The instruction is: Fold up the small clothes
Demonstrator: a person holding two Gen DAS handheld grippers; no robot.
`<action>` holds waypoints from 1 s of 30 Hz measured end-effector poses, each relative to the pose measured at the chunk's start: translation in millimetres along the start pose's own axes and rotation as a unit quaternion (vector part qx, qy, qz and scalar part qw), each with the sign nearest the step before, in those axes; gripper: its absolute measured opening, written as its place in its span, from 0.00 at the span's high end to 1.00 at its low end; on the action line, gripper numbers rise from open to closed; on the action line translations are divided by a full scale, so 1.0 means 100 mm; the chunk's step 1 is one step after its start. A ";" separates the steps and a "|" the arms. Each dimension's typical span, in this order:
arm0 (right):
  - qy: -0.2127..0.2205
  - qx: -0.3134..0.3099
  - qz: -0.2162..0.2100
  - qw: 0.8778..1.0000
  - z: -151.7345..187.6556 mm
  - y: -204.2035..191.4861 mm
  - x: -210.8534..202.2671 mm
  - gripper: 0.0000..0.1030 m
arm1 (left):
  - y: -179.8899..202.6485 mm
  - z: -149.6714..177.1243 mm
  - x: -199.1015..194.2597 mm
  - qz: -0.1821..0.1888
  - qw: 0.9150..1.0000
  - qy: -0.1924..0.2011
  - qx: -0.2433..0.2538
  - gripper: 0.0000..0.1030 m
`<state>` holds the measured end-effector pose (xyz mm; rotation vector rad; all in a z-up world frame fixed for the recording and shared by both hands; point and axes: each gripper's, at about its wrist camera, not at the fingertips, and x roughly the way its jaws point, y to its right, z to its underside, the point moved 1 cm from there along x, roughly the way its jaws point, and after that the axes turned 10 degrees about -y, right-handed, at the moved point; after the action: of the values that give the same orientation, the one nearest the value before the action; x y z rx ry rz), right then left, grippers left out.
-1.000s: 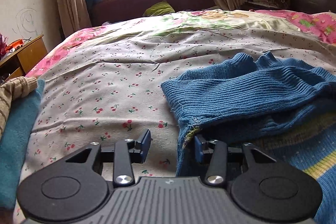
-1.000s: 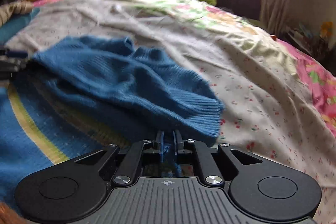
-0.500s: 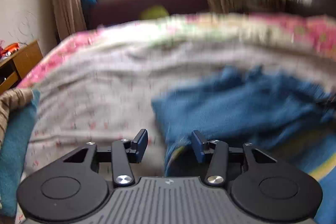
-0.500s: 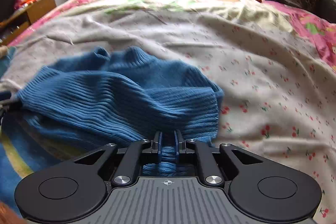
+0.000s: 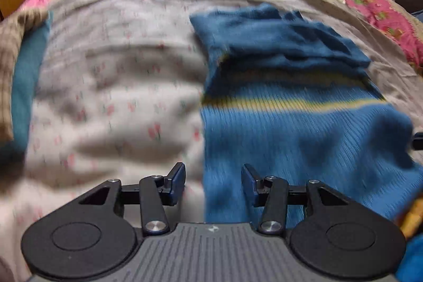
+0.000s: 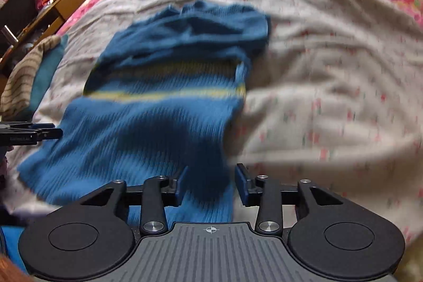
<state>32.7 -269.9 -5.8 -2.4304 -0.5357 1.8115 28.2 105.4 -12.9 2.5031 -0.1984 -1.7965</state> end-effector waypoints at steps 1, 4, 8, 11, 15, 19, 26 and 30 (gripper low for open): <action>-0.010 0.004 -0.003 1.000 0.08 0.00 0.04 0.62 | 0.04 0.09 -0.03 0.004 1.000 -0.006 0.006 0.43; -0.028 0.025 -0.015 0.999 0.22 0.03 0.10 0.62 | 0.14 0.26 -0.11 0.001 0.999 -0.021 0.025 0.42; -0.028 0.035 -0.030 0.999 0.25 0.06 0.04 0.62 | 0.14 0.38 -0.23 0.022 0.999 -0.034 0.003 0.42; -0.025 0.037 -0.033 0.998 0.28 0.09 -0.01 0.62 | 0.20 0.41 -0.29 0.028 0.999 -0.038 0.011 0.42; -0.023 0.059 -0.045 0.997 0.30 0.16 0.04 0.61 | 0.19 0.39 -0.22 0.037 0.998 -0.046 0.000 0.42; -0.029 0.079 -0.064 0.994 0.31 0.21 0.12 0.61 | 0.12 0.37 -0.11 0.044 0.997 -0.049 -0.027 0.43; -0.028 0.148 -0.186 0.971 0.31 0.30 0.18 0.87 | 0.02 0.36 -0.11 0.149 0.983 -0.059 -0.085 0.78; 0.030 0.185 -0.264 0.946 0.15 0.29 0.08 0.88 | -0.04 0.20 -0.13 0.239 0.962 -0.029 -0.131 0.78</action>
<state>27.0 -297.2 -25.0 -1.8586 -0.6865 1.4510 5.4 111.4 -7.7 2.0037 -0.4844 -1.5773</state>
